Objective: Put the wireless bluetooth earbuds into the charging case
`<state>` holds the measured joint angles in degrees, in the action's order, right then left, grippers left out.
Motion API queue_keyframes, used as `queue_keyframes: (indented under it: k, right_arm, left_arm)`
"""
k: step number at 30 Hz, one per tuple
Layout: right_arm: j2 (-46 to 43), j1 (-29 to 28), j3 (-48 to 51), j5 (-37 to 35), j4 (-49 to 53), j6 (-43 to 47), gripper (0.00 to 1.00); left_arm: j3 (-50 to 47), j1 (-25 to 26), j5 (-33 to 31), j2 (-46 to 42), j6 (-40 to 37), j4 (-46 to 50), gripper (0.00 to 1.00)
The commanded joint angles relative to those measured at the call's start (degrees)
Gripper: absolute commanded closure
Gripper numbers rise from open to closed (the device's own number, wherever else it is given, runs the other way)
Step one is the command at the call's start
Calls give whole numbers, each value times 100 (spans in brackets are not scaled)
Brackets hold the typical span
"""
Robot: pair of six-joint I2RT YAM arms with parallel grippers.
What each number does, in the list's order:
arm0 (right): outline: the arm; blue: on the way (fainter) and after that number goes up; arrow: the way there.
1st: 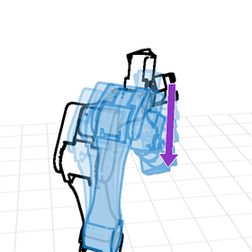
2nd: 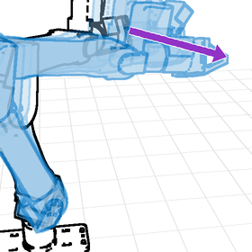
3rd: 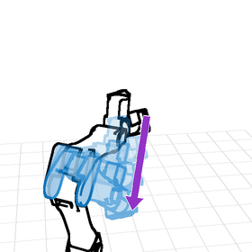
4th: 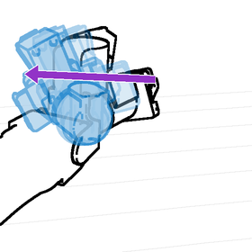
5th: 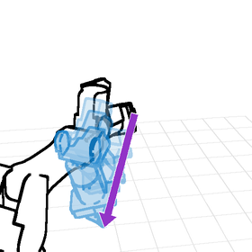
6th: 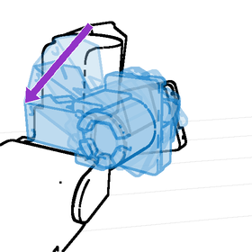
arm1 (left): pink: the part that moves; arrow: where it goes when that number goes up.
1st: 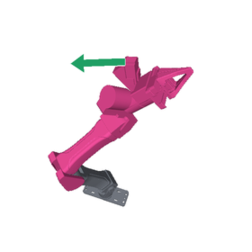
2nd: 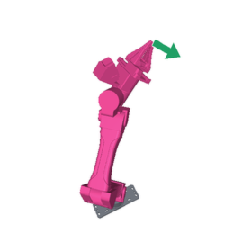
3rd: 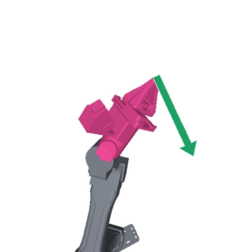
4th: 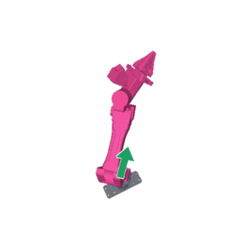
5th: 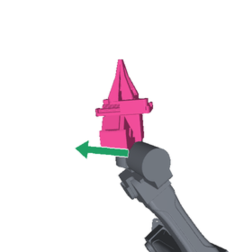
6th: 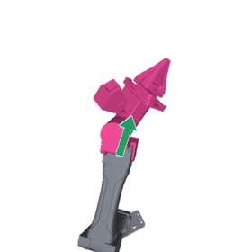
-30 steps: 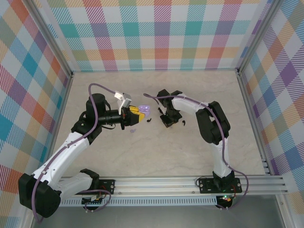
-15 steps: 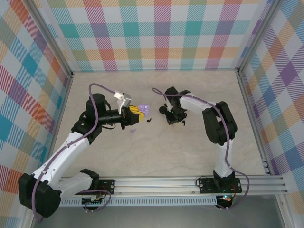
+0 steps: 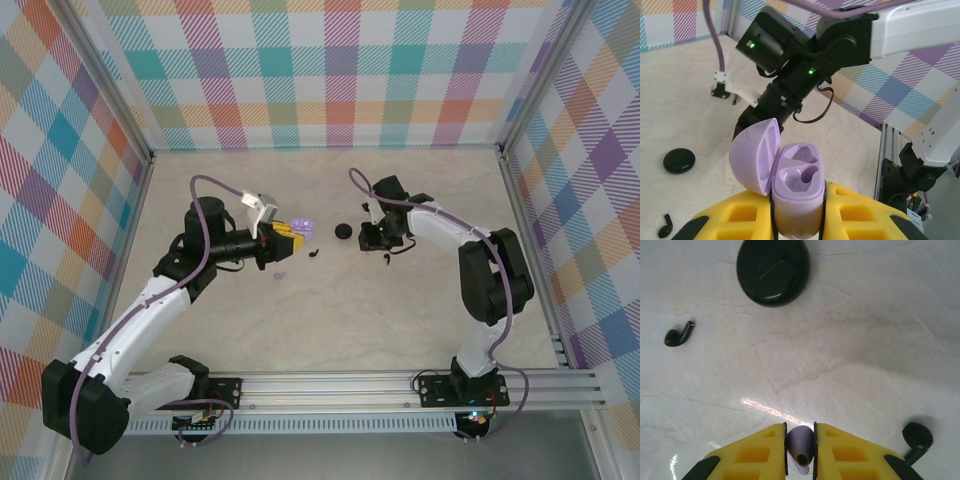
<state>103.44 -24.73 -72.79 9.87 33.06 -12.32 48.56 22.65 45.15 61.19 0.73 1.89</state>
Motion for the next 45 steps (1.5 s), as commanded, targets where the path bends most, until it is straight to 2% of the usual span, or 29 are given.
queue_keyframes:
  k: [1, 14, 29, 37, 45]
  right_arm:
    - [-422, 30, 160, 399, -389, -170, 82]
    - [-1764, 29, 465, 1173, -904, -377, 81]
    - [-2842, 12, 625, 2655, -2270, -862, 80]
    - [-3132, -200, 701, 2622, -2942, -965, 80]
    - [-3330, -584, 864, 2093, -3507, -896, 81]
  left_arm:
    - [-208, -86, -124, 67, 309, -404, 89]
    - [-659, -77, -112, 413, 1082, -1748, 89]
    - [-862, 105, -199, 439, 1149, -2685, 89]
    - [-886, 357, -261, 441, 1105, -3169, 89]
    - [-646, 529, -304, 543, 1145, -3125, 89]
